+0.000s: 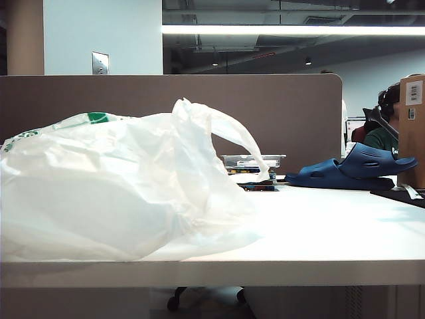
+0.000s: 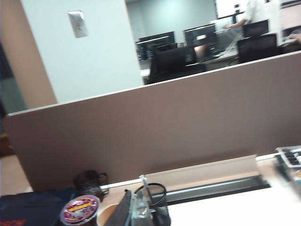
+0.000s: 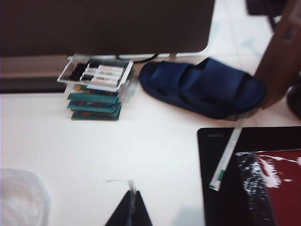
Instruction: Put the power bank into the bag.
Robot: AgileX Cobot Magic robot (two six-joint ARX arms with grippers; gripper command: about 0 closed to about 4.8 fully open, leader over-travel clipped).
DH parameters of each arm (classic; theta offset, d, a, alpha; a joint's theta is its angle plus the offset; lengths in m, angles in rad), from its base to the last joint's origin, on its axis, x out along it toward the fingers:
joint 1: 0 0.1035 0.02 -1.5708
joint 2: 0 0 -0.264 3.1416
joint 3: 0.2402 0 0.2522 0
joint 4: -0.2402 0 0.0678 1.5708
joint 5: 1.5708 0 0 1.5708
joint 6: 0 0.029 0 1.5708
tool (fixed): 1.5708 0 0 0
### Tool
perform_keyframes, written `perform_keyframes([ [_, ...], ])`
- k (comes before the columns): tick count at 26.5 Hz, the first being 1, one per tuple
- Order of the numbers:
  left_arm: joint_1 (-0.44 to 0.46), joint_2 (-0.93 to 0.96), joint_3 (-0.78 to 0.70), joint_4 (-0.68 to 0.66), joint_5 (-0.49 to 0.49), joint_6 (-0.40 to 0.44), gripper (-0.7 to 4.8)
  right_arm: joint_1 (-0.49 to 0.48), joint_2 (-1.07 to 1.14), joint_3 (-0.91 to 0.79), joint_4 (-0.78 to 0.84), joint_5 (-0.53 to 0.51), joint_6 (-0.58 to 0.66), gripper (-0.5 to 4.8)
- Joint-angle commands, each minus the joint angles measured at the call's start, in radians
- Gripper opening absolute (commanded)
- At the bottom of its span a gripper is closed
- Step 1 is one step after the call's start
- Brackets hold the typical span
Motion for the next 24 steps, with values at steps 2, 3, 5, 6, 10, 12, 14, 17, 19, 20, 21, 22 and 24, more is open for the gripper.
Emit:
perform_keyframes([
  [2,0.063,-0.018,0.005,0.003,0.161,-0.089,-0.08,-0.003,-0.065,0.000,-0.019,0.050,-0.026,-0.05],
  [3,0.066,-0.022,0.005,0.002,0.177,-0.089,-0.08,-0.007,-0.080,-0.003,-0.023,0.061,-0.034,-0.05],
  [5,0.056,-0.036,0.005,-0.012,0.198,-0.093,-0.08,-0.006,-0.129,-0.033,-0.009,0.077,-0.034,-0.05],
  [6,0.049,-0.044,0.005,-0.023,0.197,-0.102,-0.08,-0.006,-0.148,-0.051,-0.006,0.077,-0.033,-0.05],
  [10,0.029,-0.058,0.005,-0.056,0.198,-0.103,-0.07,-0.007,-0.233,-0.158,-0.002,0.082,-0.027,-0.05],
  [12,0.029,-0.066,0.005,-0.079,0.198,-0.104,-0.07,-0.006,-0.272,-0.215,0.003,0.081,-0.027,-0.05],
  [14,0.018,-0.083,0.005,-0.108,0.197,-0.104,-0.07,-0.006,-0.317,-0.280,0.018,0.080,-0.027,-0.05],
  [17,-0.027,-0.134,0.004,-0.154,0.180,-0.070,-0.07,-0.006,-0.437,-0.435,0.074,0.081,-0.017,-0.05],
  [19,-0.051,-0.154,0.004,-0.165,0.174,-0.053,-0.07,-0.006,-0.488,-0.492,0.098,0.081,-0.005,-0.05],
  [20,-0.060,-0.164,0.004,-0.174,0.173,-0.048,-0.07,-0.006,-0.509,-0.516,0.109,0.081,-0.005,-0.05],
  [21,-0.064,-0.176,0.004,-0.190,0.171,-0.048,-0.07,-0.006,-0.536,-0.546,0.122,0.081,-0.005,-0.05],
  [22,-0.064,-0.183,0.004,-0.204,0.171,-0.048,-0.07,-0.006,-0.557,-0.570,0.135,0.081,-0.005,-0.05],
  [24,-0.063,-0.199,0.002,-0.240,0.171,-0.048,-0.07,-0.006,-0.607,-0.626,0.165,0.080,-0.004,-0.05],
])
